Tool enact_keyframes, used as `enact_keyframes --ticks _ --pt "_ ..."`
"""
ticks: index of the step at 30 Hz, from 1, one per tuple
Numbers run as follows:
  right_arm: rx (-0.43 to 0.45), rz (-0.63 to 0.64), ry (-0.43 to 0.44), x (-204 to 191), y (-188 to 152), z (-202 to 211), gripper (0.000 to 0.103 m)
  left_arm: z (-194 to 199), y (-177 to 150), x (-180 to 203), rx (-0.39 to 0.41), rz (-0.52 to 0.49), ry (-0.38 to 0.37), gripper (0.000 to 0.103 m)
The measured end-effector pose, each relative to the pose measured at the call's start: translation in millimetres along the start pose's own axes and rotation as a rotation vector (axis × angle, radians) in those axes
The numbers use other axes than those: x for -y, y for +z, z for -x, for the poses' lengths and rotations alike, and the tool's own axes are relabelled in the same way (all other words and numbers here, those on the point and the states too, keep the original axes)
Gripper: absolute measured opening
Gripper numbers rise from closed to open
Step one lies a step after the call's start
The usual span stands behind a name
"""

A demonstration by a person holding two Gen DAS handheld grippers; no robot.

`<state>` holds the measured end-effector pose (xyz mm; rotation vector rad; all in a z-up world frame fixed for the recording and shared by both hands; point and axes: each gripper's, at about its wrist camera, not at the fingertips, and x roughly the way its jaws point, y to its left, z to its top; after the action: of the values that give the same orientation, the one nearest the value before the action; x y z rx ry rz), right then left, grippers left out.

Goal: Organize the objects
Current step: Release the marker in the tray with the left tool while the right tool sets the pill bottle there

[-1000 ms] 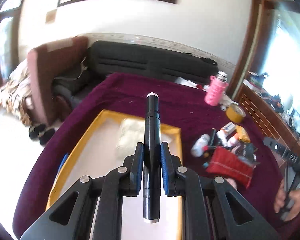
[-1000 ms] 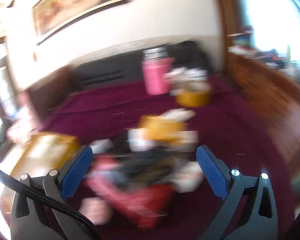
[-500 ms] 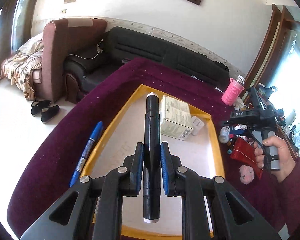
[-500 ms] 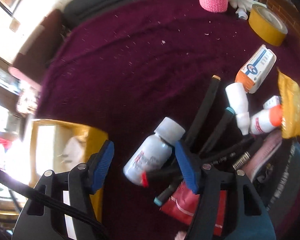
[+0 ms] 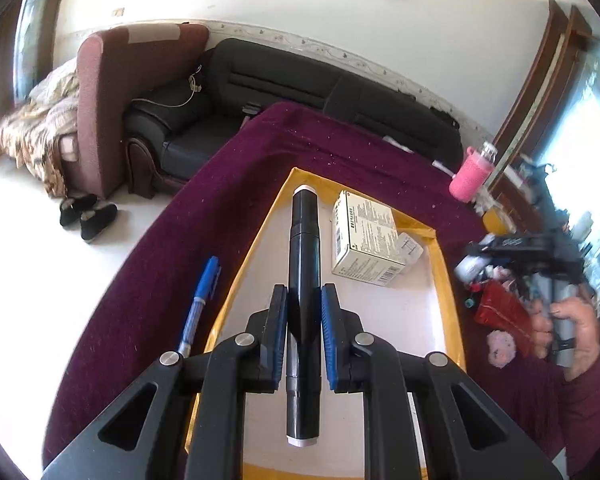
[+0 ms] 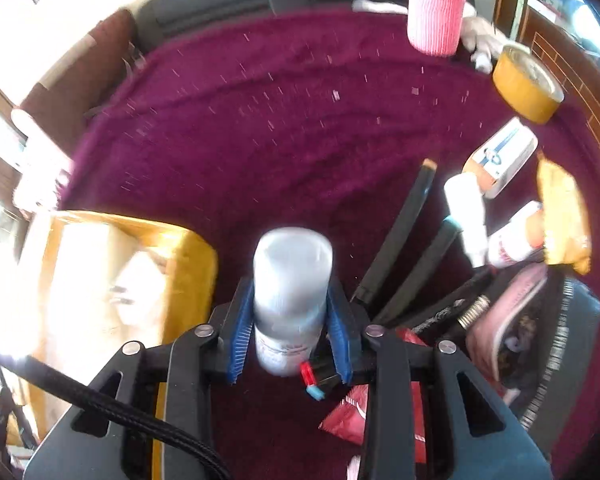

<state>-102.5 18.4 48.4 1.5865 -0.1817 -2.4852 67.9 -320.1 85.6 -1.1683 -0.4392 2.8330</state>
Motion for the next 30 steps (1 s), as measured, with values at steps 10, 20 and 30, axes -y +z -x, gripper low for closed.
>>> enact_keyframes --ticks 10,20,30 --pt "-0.015 0.08 0.283 -52 -1 24 0.032 -104 54 23 -0.178 -0.137 0.098 0.013" --pt "-0.154 0.231 0.38 -157 -9 -9 0.032 -122 52 2 -0.161 -0.079 0.122 0.019" --pt "-0.251 0.299 0.298 -222 7 -67 0.033 -48 30 -24 0.101 0.075 0.12 0.059"
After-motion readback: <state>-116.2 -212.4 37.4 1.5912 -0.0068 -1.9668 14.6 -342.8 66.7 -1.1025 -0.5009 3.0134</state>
